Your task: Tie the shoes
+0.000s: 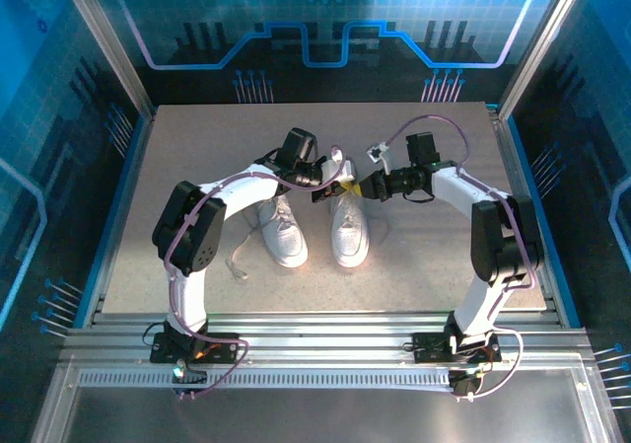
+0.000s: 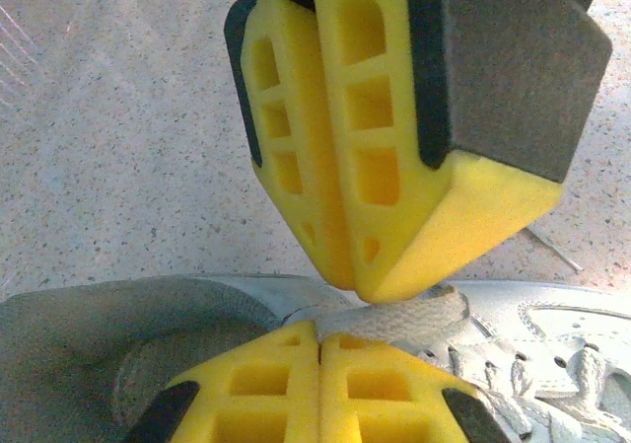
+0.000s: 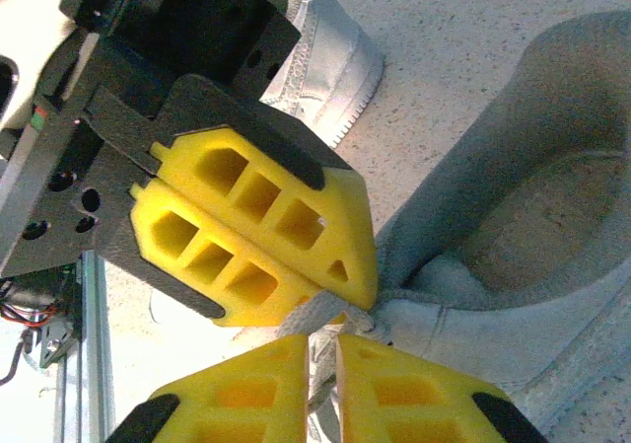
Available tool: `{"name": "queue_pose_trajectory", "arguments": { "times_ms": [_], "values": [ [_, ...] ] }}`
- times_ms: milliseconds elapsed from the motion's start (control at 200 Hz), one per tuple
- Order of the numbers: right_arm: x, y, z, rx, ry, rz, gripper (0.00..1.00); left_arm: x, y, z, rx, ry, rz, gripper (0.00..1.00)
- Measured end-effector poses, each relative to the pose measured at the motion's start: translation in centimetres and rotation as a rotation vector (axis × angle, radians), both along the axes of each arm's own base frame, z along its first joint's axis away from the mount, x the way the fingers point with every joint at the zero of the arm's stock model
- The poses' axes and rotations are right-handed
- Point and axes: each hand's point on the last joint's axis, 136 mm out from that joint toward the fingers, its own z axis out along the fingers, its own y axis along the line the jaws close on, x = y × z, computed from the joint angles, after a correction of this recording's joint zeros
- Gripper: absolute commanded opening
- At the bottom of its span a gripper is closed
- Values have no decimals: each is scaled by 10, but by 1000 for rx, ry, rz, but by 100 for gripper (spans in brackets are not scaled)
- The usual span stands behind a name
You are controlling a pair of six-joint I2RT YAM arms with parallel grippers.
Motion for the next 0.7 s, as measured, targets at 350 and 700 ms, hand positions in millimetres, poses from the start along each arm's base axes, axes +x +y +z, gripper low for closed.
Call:
{"name": "queue_pose_trajectory", "arguments": {
  "times_ms": [350,700],
  "values": [
    [-1,2,-9,3,26,17,18,0,0,0,0,0,-1,0],
    [-2,6,-14,-6,41,36,36,-1,-1,0,-4,4,-6,0]
  ]
}}
